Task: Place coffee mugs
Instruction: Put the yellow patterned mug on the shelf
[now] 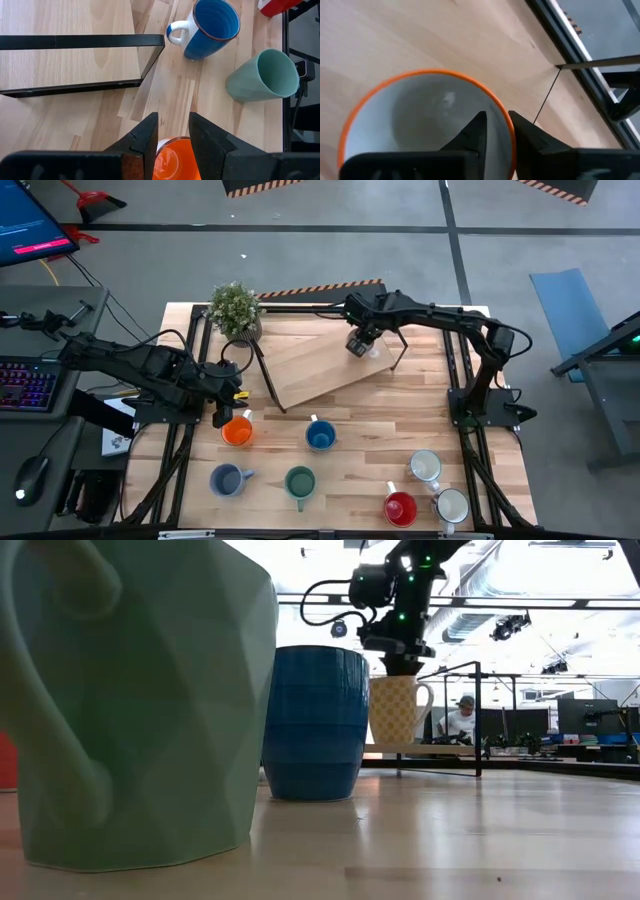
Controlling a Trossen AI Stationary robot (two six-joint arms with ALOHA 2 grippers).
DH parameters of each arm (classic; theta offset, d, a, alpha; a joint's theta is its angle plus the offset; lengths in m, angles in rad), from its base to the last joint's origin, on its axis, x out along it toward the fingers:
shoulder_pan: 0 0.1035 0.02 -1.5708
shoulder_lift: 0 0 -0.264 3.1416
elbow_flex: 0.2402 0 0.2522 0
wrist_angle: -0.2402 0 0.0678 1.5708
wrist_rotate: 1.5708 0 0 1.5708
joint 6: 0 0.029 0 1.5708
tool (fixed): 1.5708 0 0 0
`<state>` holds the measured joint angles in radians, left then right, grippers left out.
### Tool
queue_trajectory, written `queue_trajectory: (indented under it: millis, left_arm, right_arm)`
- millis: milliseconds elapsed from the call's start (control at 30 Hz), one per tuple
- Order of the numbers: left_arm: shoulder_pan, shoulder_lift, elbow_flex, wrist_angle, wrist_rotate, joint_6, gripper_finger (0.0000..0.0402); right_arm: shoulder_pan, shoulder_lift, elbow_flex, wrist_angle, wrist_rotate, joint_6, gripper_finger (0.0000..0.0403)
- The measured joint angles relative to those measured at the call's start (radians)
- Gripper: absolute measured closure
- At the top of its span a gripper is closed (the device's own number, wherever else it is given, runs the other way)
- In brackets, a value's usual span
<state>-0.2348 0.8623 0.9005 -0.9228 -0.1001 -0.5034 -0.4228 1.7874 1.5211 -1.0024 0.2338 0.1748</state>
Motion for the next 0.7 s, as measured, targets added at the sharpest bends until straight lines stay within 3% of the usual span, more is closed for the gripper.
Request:
queue_trajectory:
  millis: [200, 367, 700]
  left_arm:
    - [0.0, 0.0, 0.0, 0.0, 0.0, 0.001, 0.0303]
    - [0.0, 0.0, 0.0, 0.0, 0.0, 0.0, 0.0303]
    - [0.0, 0.0, 0.0, 0.0, 0.0, 0.001, 0.0303]
  right_arm:
    - [-0.025, 0.0, 0.0, 0.041, 0.029, -0.01, 0.0328]
    - [-0.036, -0.001, 0.013, 0.031, -0.007, -0.019, 0.0326]
    - [-0.035, -0.001, 0.165, -0.066, -0.049, -0.018, 0.0326]
